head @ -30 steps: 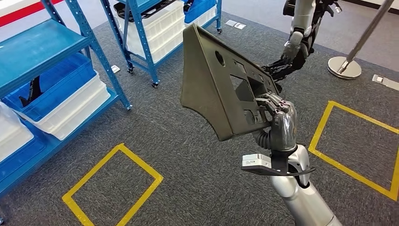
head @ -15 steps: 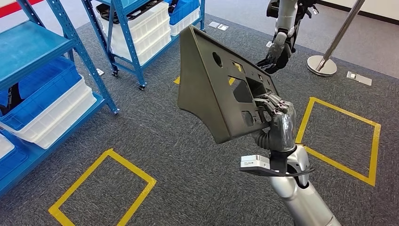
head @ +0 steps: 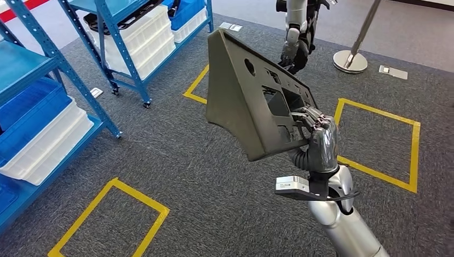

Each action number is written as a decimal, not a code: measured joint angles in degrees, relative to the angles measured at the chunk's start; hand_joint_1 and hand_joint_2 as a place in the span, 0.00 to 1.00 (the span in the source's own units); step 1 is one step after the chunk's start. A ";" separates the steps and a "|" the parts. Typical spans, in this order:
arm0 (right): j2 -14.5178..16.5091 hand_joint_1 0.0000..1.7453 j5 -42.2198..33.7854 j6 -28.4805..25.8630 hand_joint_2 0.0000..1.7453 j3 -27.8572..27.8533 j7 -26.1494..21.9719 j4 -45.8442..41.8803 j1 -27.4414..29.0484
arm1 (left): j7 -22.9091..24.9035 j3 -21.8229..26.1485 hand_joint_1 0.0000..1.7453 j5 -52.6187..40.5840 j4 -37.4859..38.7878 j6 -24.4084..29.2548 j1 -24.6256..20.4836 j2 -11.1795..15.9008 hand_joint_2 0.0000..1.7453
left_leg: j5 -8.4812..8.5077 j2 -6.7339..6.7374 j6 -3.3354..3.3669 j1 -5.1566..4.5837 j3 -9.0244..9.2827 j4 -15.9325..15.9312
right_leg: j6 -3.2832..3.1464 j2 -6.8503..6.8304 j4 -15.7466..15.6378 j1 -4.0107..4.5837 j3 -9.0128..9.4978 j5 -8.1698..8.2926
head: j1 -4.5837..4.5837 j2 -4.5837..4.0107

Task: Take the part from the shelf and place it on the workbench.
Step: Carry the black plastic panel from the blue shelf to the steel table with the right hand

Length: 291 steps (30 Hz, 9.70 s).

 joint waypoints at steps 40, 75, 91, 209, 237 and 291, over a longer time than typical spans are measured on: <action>0.09 1.00 0.31 -0.06 1.00 -0.51 0.61 -0.02 0.71 | 1.04 0.00 0.00 0.17 0.00 1.08 0.06 -0.28 1.00 | 5.74 -2.65 1.36 -0.69 3.54 -8.81 | 0.65 2.96 0.08 0.16 0.64 -0.52 | -1.20 0.00; 0.33 1.00 -1.31 -0.08 1.00 -1.21 0.28 -0.01 1.89 | 1.54 0.02 0.00 0.55 -0.04 1.22 0.02 0.25 1.00 | 5.81 -3.21 1.72 -0.05 3.88 -9.56 | 2.54 4.23 2.69 -0.43 -1.64 -2.04 | -0.71 0.00; 0.38 1.00 -0.32 -2.31 1.00 -2.49 -1.24 -2.44 5.69 | -0.10 0.09 0.00 2.81 -0.03 1.81 -0.01 -0.08 1.00 | 1.26 1.27 0.07 -0.23 2.95 -4.52 | 0.51 -0.14 0.03 -0.09 -0.05 -0.31 | 0.43 0.00; 3.78 1.00 2.71 1.31 1.00 -1.32 3.92 4.29 -3.86 | 8.83 5.86 0.00 3.46 0.25 -2.30 0.39 2.57 1.00 | 3.72 4.38 1.25 -0.55 4.35 -8.86 | 2.06 -2.55 -0.12 1.13 -0.53 -0.24 | 2.23 0.00; -0.09 1.00 -4.44 3.45 1.00 -5.87 2.59 2.66 1.50 | 10.22 4.92 0.00 1.86 0.26 -0.16 0.72 0.82 1.00 | 3.32 3.32 1.94 0.25 4.43 -8.49 | 3.01 -2.28 2.48 0.27 -1.83 -0.34 | 2.58 0.00; -5.29 1.00 -14.75 13.85 1.00 -12.94 6.44 -5.22 -7.03 | 12.61 5.17 0.00 1.81 0.39 -6.11 0.70 0.59 1.00 | 3.52 -2.24 2.67 0.44 4.08 -7.83 | 3.07 1.40 8.65 0.07 -5.20 -4.15 | 0.54 0.00</action>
